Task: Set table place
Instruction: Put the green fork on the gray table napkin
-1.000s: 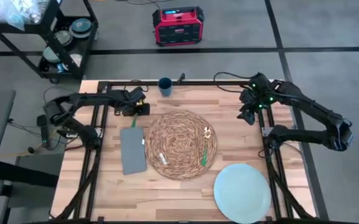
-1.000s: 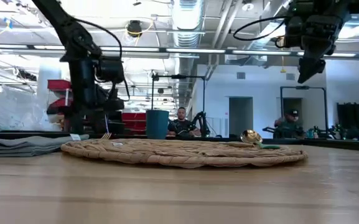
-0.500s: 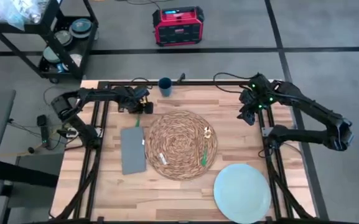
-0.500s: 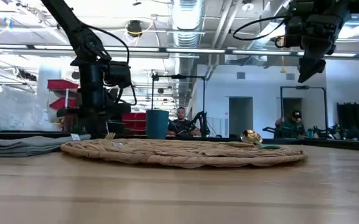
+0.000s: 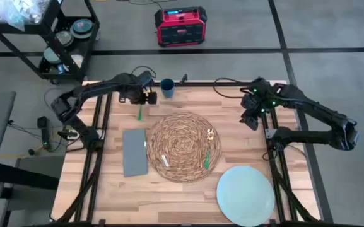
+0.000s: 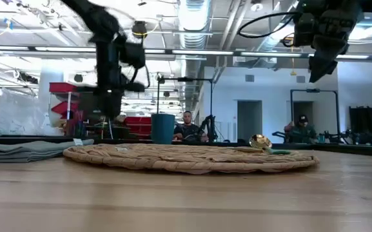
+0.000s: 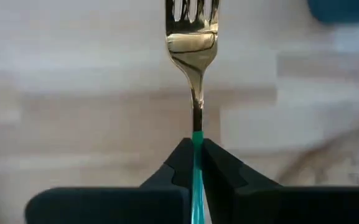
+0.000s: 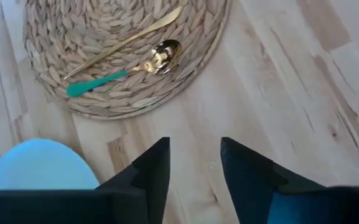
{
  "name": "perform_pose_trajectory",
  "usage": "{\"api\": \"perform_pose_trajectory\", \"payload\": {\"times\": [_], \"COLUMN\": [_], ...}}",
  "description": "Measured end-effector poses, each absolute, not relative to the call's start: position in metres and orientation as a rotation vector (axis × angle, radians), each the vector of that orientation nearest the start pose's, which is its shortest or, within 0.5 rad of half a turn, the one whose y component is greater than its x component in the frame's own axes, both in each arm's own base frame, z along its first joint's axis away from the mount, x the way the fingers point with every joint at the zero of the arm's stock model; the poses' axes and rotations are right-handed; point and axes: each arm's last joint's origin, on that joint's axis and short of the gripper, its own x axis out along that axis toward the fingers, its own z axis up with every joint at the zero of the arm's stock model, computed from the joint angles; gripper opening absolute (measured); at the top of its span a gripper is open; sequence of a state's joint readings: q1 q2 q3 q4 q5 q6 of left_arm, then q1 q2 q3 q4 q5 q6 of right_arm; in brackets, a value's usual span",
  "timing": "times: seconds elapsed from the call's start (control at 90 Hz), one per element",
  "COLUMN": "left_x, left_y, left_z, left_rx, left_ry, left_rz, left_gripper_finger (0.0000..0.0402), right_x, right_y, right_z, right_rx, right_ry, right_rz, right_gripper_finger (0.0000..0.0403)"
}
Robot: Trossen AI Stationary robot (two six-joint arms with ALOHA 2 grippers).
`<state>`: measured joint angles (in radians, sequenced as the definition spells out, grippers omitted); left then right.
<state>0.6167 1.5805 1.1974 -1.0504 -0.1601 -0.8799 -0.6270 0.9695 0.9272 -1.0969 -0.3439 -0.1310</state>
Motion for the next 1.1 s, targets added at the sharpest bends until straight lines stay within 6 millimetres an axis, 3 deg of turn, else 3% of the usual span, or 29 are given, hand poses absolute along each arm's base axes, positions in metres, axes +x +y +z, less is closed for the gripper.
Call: {"api": "perform_pose_trajectory", "payload": {"times": [0.211, 0.522, 0.711, 1.1], "left_x": [0.245, 0.248, 0.244, 0.226], "left_y": [0.105, 0.024, -0.003, -0.032], "left_z": [0.238, 0.205, 0.198, 0.200], "left_rx": [-1.088, -1.196, -1.228, -1.261], "left_ry": [1.001, 1.015, 0.999, 0.980], "left_rz": [1.336, 1.368, 1.380, 1.387], "left_gripper_finger": [0.0000, 0.0000, 0.0000, 0.0000], "right_x": [0.135, 0.134, 0.133, 0.133], "right_y": [-0.082, -0.081, -0.081, -0.081], "right_z": [0.285, 0.285, 0.284, 0.284], "right_rx": [0.398, 0.367, 0.359, 0.357], "right_ry": [1.023, 1.030, 1.039, 1.041], "right_rz": [-0.166, -0.145, -0.137, -0.135], "right_gripper_finger": [0.0127, 0.0127, 0.0127, 0.0127]}}
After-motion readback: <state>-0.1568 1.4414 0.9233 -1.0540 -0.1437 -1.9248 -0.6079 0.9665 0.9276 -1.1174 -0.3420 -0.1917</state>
